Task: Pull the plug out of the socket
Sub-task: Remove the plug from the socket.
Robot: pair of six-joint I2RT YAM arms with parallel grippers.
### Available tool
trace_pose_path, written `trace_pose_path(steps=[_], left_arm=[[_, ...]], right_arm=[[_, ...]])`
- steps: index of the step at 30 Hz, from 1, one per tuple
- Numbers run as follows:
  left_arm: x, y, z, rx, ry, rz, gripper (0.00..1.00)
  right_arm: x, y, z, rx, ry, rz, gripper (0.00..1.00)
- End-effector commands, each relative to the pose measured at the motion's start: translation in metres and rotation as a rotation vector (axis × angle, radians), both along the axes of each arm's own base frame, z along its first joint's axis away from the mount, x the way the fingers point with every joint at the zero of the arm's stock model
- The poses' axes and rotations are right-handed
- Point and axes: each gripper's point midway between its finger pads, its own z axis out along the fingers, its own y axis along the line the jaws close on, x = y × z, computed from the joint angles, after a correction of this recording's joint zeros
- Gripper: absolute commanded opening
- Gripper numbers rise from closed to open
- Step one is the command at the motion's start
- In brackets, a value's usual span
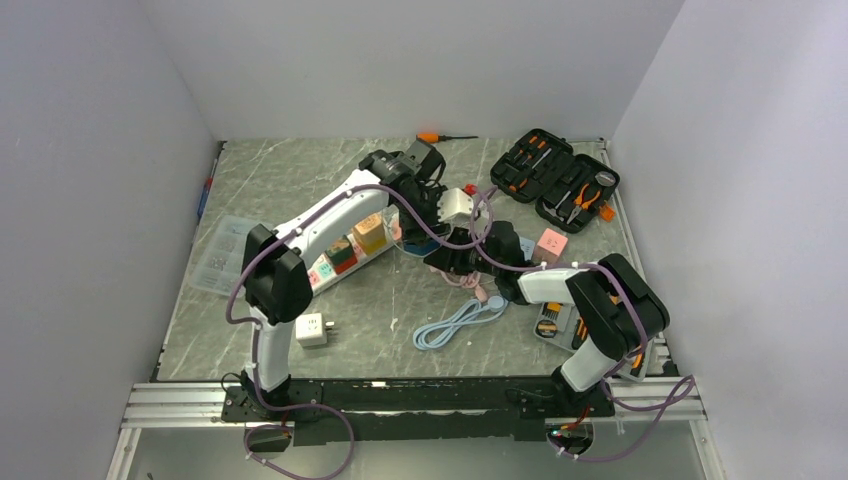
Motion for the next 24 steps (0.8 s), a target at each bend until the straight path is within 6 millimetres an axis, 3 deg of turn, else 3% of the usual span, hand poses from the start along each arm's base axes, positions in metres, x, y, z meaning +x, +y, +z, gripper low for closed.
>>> trace_pose_path(steps=[1, 4, 8, 16, 24], left_arm=[[-0.013, 0.008, 0.057, -0.048, -0.020, -0.032, 0.00], [-0.024, 0.014, 0.048, -0.038, 0.008, -0.038, 0.00], [-0.034, 0.040, 0.033, -0.004, 0.011, -0.023, 0.00], [-0.033, 0.087, 0.028, 0.045, 0.050, 0.028, 0.00], [-0.042, 0.105, 0.010, 0.141, 0.075, -0.030, 0.00]], right_arm=[[-0.002, -0.051, -0.071, -0.265, 0.145, -0.190, 0.00], [0.001, -0.059, -0.067, -0.245, 0.150, -0.218, 0.00], [0.005, -0.075, -0.069, -0.241, 0.164, -0.259, 0.00], [0.008, -0.086, -0.076, -0.283, 0.175, -0.287, 0.00], [0.014, -0.100, -0.072, -0.357, 0.154, -0.332, 0.00]])
